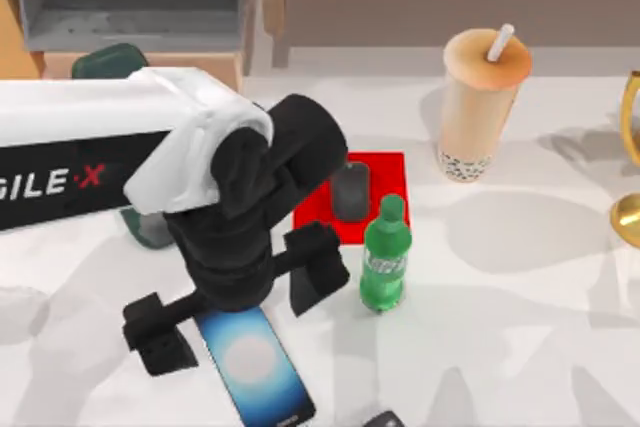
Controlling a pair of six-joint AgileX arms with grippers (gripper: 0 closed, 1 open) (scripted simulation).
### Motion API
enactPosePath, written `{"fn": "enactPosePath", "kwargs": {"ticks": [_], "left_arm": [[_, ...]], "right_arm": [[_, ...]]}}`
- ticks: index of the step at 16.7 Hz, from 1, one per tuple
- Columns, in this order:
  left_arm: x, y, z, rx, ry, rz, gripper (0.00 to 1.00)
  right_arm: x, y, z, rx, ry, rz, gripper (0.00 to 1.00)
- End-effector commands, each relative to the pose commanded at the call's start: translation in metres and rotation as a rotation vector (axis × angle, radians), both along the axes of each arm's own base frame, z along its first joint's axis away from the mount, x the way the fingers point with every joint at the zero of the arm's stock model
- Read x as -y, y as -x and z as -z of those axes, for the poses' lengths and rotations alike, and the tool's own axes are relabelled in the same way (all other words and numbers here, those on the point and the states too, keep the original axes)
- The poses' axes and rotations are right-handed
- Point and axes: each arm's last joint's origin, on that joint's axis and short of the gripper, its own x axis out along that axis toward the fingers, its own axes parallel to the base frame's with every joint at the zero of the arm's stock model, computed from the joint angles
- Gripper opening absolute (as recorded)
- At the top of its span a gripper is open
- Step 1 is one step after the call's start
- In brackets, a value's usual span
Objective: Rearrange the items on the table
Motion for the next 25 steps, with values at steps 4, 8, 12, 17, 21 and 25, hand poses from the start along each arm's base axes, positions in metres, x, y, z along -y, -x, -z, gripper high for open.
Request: {"fn": "enactPosePath", "kwargs": {"ticks": [4,8,12,17,21,25], "left_arm": [[0.001,-0.001,0.028,0.004,0.005,0.001,1.00],[0.001,0.001,0.059,0.004,0.005,0.001,1.00],[0.000,0.001,0.065,0.003,0.004,0.002,1.00],[0.000,0.001,0.065,0.003,0.004,0.002,0.70],[0.000,0.001,0.065,0.003,0.004,0.002,0.40],[0.000,0.001,0.065,0.003,0.004,0.002,0.10]], "right_arm": [[0.000,0.000,0.000,0.000,0.000,0.000,1.00],[0.000,0.000,0.000,0.000,0.000,0.000,1.00],[0.000,0.000,0.000,0.000,0.000,0.000,1.00],[0.000,0.000,0.000,0.000,0.000,0.000,1.00],[0.000,0.000,0.000,0.000,0.000,0.000,1.00],[0.000,0.000,0.000,0.000,0.000,0.000,1.00]]}}
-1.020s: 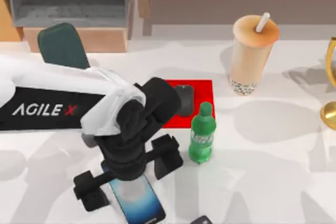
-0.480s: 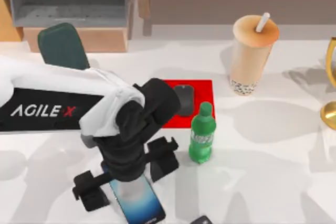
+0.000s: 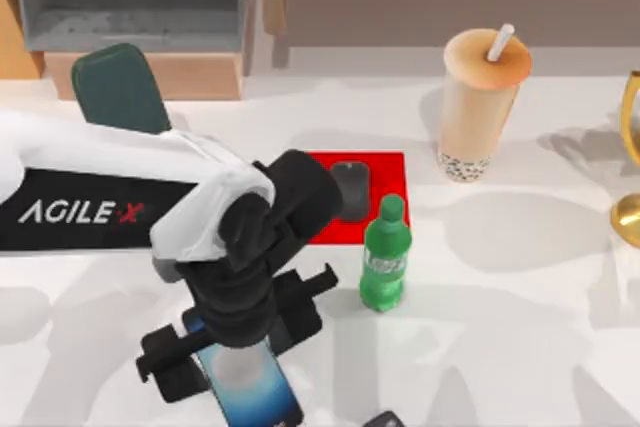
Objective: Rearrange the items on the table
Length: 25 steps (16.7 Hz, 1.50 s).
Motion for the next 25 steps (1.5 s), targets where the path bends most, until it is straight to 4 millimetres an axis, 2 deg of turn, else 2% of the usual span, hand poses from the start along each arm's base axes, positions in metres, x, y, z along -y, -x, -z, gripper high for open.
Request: {"fn": "enactPosePath", "kwargs": {"ticks": [1,2,9,10,17,22,25], "left_arm": [[0.000,0.000,0.000,0.000,0.000,0.000,0.02],[0.000,0.000,0.000,0.000,0.000,0.000,0.00],[0.000,0.000,0.000,0.000,0.000,0.000,0.00],[-0.002,0.001,-0.011,0.005,-0.001,0.012,0.00],[-0.002,0.001,-0.039,0.003,-0.002,0.012,0.00],[-0.002,0.001,-0.040,0.004,-0.003,0.014,0.00],[0.000,0.001,-0.053,0.095,0.001,0.039,0.00]], "right_arm": [[0.000,0.000,0.000,0.000,0.000,0.000,1.00],[0.000,0.000,0.000,0.000,0.000,0.000,1.00],[0.000,0.000,0.000,0.000,0.000,0.000,1.00],[0.000,0.000,0.000,0.000,0.000,0.000,1.00],[0.000,0.000,0.000,0.000,0.000,0.000,1.00],[0.000,0.000,0.000,0.000,0.000,0.000,1.00],[0.000,0.000,0.000,0.000,0.000,0.000,1.00]]}}
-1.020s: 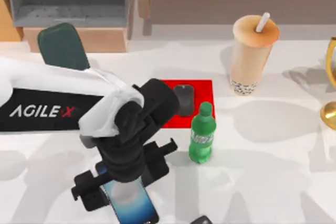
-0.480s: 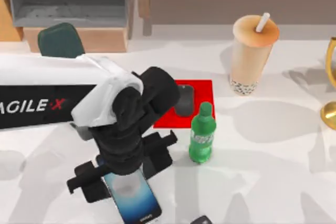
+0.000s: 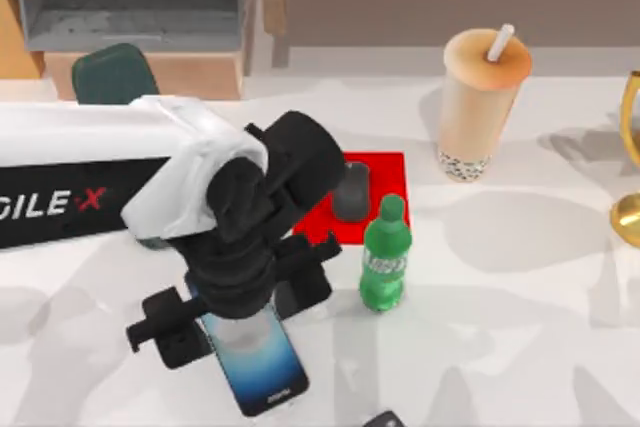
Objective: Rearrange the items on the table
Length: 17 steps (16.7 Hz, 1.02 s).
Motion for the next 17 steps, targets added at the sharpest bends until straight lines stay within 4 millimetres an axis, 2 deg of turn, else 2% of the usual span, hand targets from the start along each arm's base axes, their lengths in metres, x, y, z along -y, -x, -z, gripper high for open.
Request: {"fn": "enactPosePath", "kwargs": {"ticks": [4,8,13,17], "left_arm": [[0.001,0.000,-0.027,0.239,-0.038,0.041,0.00],[-0.006,-0.005,-0.052,0.504,-0.147,0.037,0.00],[-0.017,-0.019,-0.070,0.755,-0.355,-0.020,0.00],[-0.021,-0.026,-0.077,0.867,-0.474,-0.069,0.00]], "right_arm": [[0.000,0.000,0.000,0.000,0.000,0.000,1.00],[0.000,0.000,0.000,0.000,0.000,0.000,1.00],[0.000,0.000,0.000,0.000,0.000,0.000,1.00],[0.000,0.000,0.000,0.000,0.000,0.000,1.00]]}}
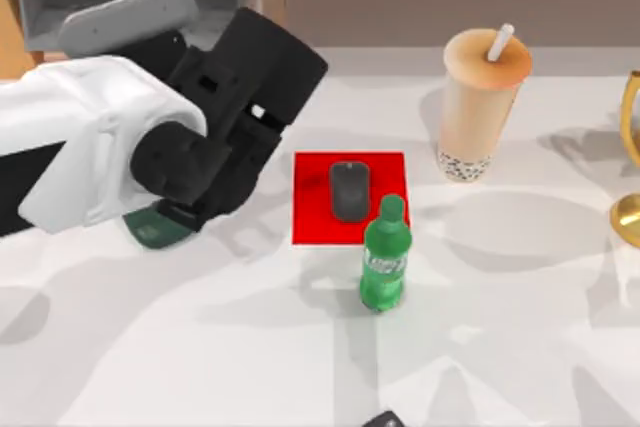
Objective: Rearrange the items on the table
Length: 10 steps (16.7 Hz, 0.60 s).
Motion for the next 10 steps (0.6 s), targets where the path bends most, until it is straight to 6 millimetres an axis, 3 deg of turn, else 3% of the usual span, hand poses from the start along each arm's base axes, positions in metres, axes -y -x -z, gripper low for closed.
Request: {"fn": "enactPosePath", "kwargs": {"ticks": [7,10], "left_arm": [[0.001,0.000,-0.002,0.023,-0.016,-0.007,0.00],[-0.001,0.004,-0.013,0.050,0.044,0.017,0.00]], "right_arm": [[0.000,0.000,0.000,0.000,0.000,0.000,1.00],[0.000,0.000,0.000,0.000,0.000,0.000,1.00]]}}
